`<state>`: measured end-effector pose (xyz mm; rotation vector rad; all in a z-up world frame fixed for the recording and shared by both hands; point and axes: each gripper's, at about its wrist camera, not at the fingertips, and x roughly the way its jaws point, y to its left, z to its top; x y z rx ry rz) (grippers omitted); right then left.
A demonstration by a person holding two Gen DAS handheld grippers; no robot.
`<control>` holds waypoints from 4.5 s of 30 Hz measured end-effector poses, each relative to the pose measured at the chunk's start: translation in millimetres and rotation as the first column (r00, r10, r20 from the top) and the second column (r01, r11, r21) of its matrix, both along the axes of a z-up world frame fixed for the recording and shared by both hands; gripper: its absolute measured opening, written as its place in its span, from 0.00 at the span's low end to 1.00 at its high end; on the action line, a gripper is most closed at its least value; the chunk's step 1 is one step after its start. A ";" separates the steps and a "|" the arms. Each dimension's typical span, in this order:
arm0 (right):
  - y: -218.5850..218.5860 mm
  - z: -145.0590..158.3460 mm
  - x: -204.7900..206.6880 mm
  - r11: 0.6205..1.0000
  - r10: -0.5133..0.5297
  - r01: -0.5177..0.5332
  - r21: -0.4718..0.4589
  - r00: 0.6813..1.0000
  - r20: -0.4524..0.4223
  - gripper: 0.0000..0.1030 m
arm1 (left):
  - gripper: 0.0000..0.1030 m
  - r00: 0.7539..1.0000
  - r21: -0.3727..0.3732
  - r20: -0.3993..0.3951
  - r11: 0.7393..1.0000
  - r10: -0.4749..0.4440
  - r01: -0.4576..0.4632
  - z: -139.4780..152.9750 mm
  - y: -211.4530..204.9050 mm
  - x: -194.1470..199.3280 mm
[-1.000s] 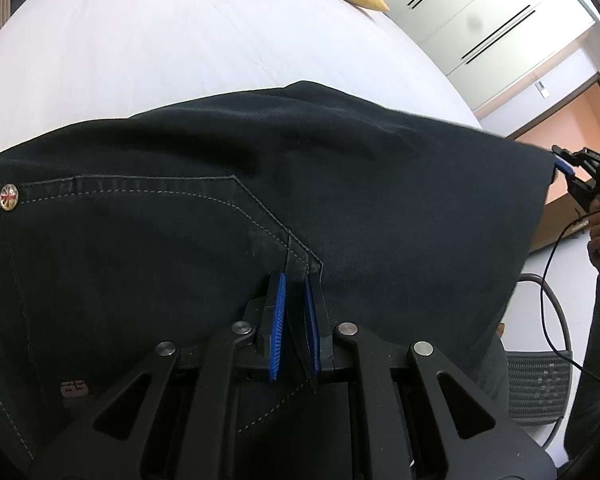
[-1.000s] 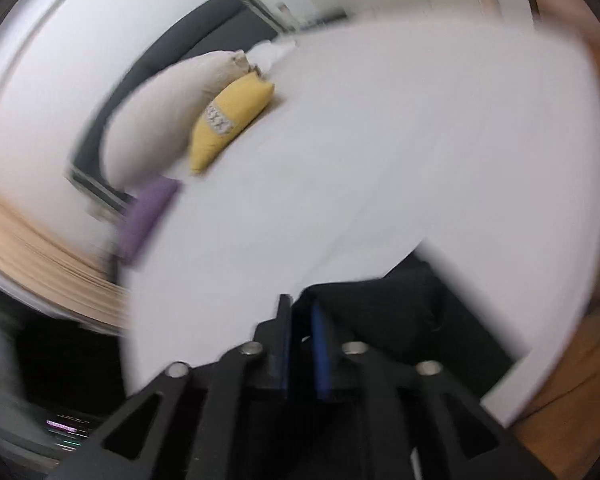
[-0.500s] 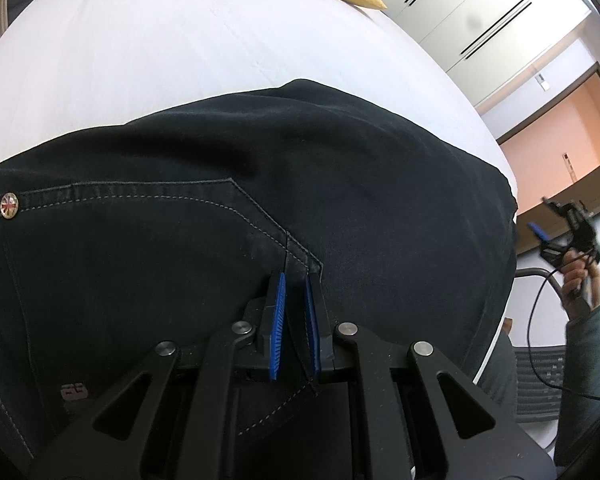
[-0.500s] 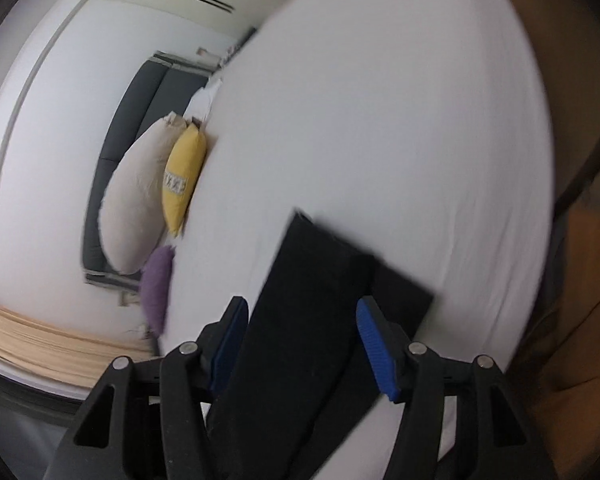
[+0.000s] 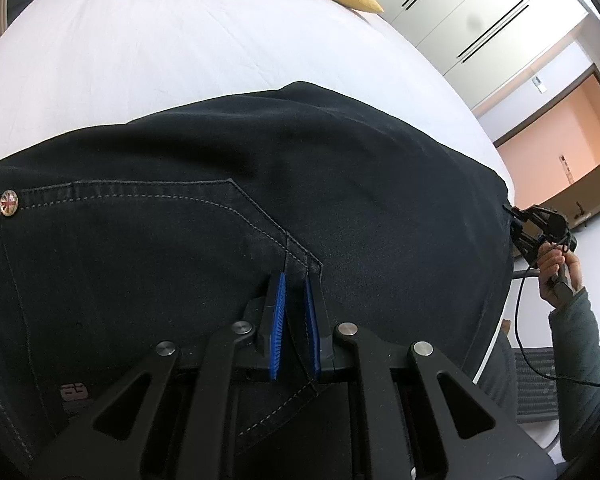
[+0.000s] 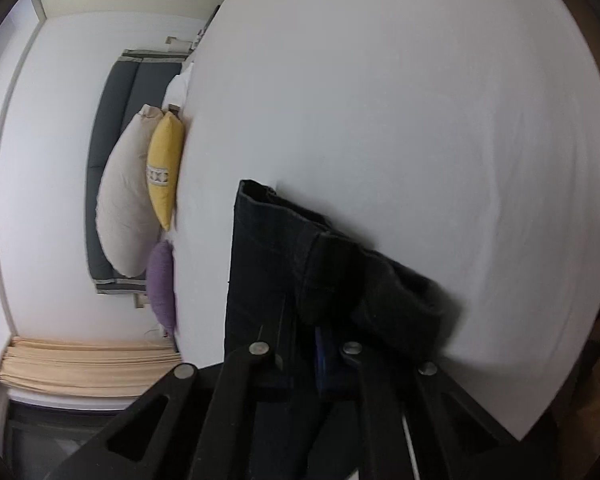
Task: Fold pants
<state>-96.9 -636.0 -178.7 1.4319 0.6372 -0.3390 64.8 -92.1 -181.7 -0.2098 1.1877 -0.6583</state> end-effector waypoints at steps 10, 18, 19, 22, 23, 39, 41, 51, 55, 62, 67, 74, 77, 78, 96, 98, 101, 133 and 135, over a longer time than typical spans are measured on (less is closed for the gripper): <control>45.2 172.3 64.7 0.938 0.208 -0.147 -0.315 0.964 0.168 0.05 | 0.10 1.000 -0.018 0.001 1.000 0.008 -0.008 -2.3 6.6 1.7; 30.6 155.7 39.1 0.974 0.132 -0.054 -0.219 0.924 0.360 0.05 | 0.10 1.000 -0.032 -0.003 0.999 0.008 -0.008 -2.9 12.1 2.5; 26.0 140.6 25.6 0.976 0.115 -0.039 -0.215 0.928 0.354 0.05 | 0.10 1.000 -0.034 -0.004 0.999 0.008 -0.008 -2.9 12.6 2.9; 9.6 63.9 -11.7 0.978 0.037 -0.007 -0.208 0.989 0.140 0.05 | 0.10 1.000 -0.032 -0.001 0.999 0.007 -0.007 -1.8 14.2 4.0; 4.6 35.0 -24.7 0.992 -0.011 0.019 -0.126 0.998 0.061 0.05 | 0.10 1.000 -0.031 0.001 1.000 0.006 -0.006 -1.3 14.6 4.0; 54.3 200.4 145.5 0.878 0.343 -0.262 -0.401 0.928 0.145 0.05 | 0.10 1.000 -0.036 -0.004 0.999 0.014 -0.014 -2.8 16.6 1.8; 54.9 206.4 141.6 0.880 0.349 -0.250 -0.405 0.917 0.194 0.05 | 0.10 1.000 -0.038 -0.004 0.999 0.014 -0.014 -2.7 17.3 1.8; -0.3 9.8 -17.0 0.997 -0.022 0.024 -0.068 0.999 0.037 0.05 | 0.10 1.000 -0.046 -0.009 0.999 0.011 -0.011 -6.2 22.0 5.6; 0.6 -28.1 -46.3 0.995 -0.104 0.103 0.007 0.992 0.069 0.04 | 0.10 1.000 -0.032 -0.017 0.999 0.008 -0.009 -4.7 18.6 10.0; 3.0 0.0 -30.8 0.992 -0.109 0.114 -0.058 0.991 0.080 0.05 | 0.10 1.000 -0.003 -0.023 1.000 -0.001 0.001 -2.2 11.2 16.6; 8.2 2.2 -33.0 0.994 -0.097 0.098 -0.055 0.995 0.023 0.04 | 0.10 1.000 0.011 -0.020 1.000 -0.024 0.024 1.3 5.7 15.4; 9.1 -9.5 -52.8 0.992 -0.124 0.124 -0.019 0.992 0.014 0.04 | 0.10 0.999 -0.003 -0.022 0.999 -0.040 0.040 7.0 6.0 11.9; 6.7 -3.7 -50.6 0.992 -0.117 0.117 -0.044 0.993 0.000 0.04 | 0.10 0.999 -0.005 -0.019 0.999 -0.042 0.042 6.8 5.5 13.6; 3.1 -4.8 -49.9 0.992 -0.126 0.125 -0.033 0.992 -0.003 0.04 | 0.10 0.999 -0.006 -0.019 0.999 -0.045 0.045 6.8 5.6 14.8; 28.7 86.1 -43.5 0.940 -0.098 0.067 -0.334 0.992 -0.076 0.44 | 0.10 0.994 0.038 0.102 0.998 -0.048 0.044 37.7 6.3 -15.6; 64.5 98.4 1.0 0.940 0.112 -0.106 -0.323 0.994 -0.001 0.44 | 0.10 0.991 0.012 0.118 0.998 -0.060 0.059 45.5 -7.7 -16.4; 131.3 86.7 69.4 0.888 0.411 -0.372 -0.271 0.905 0.105 0.44 | 0.10 0.988 0.013 0.126 0.996 -0.090 0.089 47.4 -33.1 -16.0; 159.7 -17.1 174.5 0.825 0.565 -0.558 -0.094 0.822 0.074 0.16 | 0.10 0.997 -0.047 0.055 0.997 -0.051 0.054 0.5 -13.7 -42.1; 117.4 -33.6 157.0 0.885 0.465 -0.464 -0.033 0.880 0.097 0.00 | 0.10 0.997 -0.051 0.051 0.997 -0.049 0.052 0.1 -11.7 -41.3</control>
